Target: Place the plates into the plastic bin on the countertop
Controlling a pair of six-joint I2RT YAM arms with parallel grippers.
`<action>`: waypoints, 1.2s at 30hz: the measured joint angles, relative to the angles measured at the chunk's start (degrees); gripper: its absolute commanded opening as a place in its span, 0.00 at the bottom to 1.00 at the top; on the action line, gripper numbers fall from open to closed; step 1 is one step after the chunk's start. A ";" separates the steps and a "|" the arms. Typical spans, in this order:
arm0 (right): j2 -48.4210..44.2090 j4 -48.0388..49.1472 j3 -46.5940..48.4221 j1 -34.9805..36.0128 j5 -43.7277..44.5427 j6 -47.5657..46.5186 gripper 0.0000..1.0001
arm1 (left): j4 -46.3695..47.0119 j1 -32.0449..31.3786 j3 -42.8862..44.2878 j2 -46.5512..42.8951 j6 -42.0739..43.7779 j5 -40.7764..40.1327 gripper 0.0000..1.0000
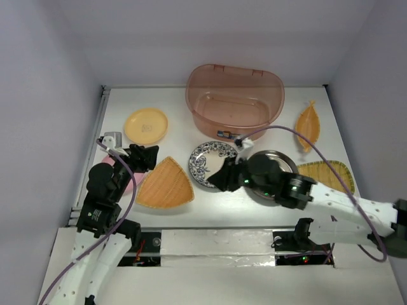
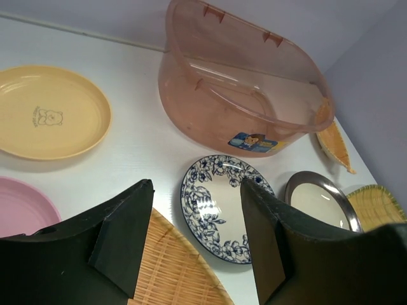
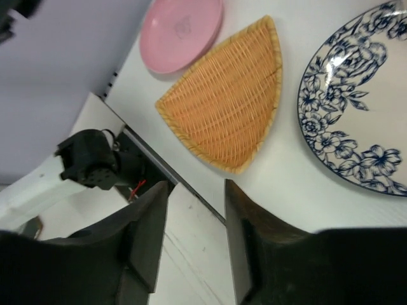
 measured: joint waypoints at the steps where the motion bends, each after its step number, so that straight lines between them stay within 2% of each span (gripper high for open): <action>1: 3.39 0.00 1.53 2.01 2.36 0.22 0.52 | -0.22 0.00 0.00 -0.35 0.07 -0.07 0.54; 2: 6.56 0.09 2.82 3.96 4.68 0.35 0.56 | -0.39 0.00 0.00 -0.85 0.15 -0.24 0.54; 4: 10.38 0.50 3.50 6.47 7.37 0.90 0.52 | -0.79 0.00 0.00 -1.95 0.20 -0.74 0.52; 5: 11.43 0.52 3.43 7.15 8.13 1.25 0.32 | -0.87 0.00 0.00 -2.47 0.22 -1.01 0.51; 8: 12.20 2.78 2.43 7.43 9.84 2.75 0.00 | -0.98 0.00 0.00 -3.54 0.24 -1.49 0.43; 9: 12.00 3.56 2.05 7.43 10.38 3.37 0.00 | -1.05 0.00 0.00 -3.76 0.33 -1.55 0.38; 10: 11.89 4.59 1.86 7.41 10.93 4.11 0.00 | -1.09 0.00 0.00 -3.98 0.28 -1.64 0.24; 12: 11.52 6.38 1.01 7.37 11.93 5.31 0.00 | -1.27 0.00 0.00 -4.22 0.31 -1.70 0.05; 13: 11.45 7.32 0.59 7.39 12.48 6.08 0.00 | -1.27 0.00 0.00 -4.26 0.46 -1.84 0.00; 16: 11.52 9.14 -0.68 7.37 13.92 8.92 0.00 | -1.44 0.00 0.00 -4.31 0.55 -2.47 0.00; 19: 12.41 9.92 -1.92 7.37 14.91 11.98 0.15 | -1.77 0.00 0.00 -4.31 0.52 -2.95 0.00; 20: 13.03 10.25 -2.29 7.34 15.06 13.05 0.32 | -1.77 0.00 0.00 -4.31 0.50 -2.99 0.03; 21: 13.75 10.45 -2.51 7.30 15.17 14.10 0.40 | -1.77 0.00 0.00 -4.31 0.50 -3.08 0.08; 22: 14.69 10.93 -2.71 7.13 15.15 14.67 0.46 | -1.77 0.00 0.00 -4.31 0.50 -3.15 0.20; 23: 15.67 11.39 -2.80 6.91 14.97 15.32 0.55 | -1.79 0.00 0.00 -4.31 0.61 -3.17 0.25; 25: 18.29 12.63 -2.89 6.38 14.16 16.50 0.58 | -1.84 0.00 0.00 -4.31 0.26 -3.19 0.34; 26: 19.80 13.40 -2.93 6.16 13.46 17.09 0.59 | -1.86 0.00 0.00 -4.31 0.28 -3.15 0.35; 31: 27.85 17.62 -3.02 5.09 9.42 19.96 0.62 | -1.86 0.00 0.00 -4.31 0.15 -3.08 0.37; 32: 29.44 18.47 -3.02 4.96 8.50 20.59 0.66 | -1.88 0.00 0.00 -4.31 0.15 -2.99 0.38; 36: 34.42 20.50 -2.99 4.11 6.27 22.36 0.67 | -1.88 0.00 0.00 -4.31 0.17 -2.75 0.39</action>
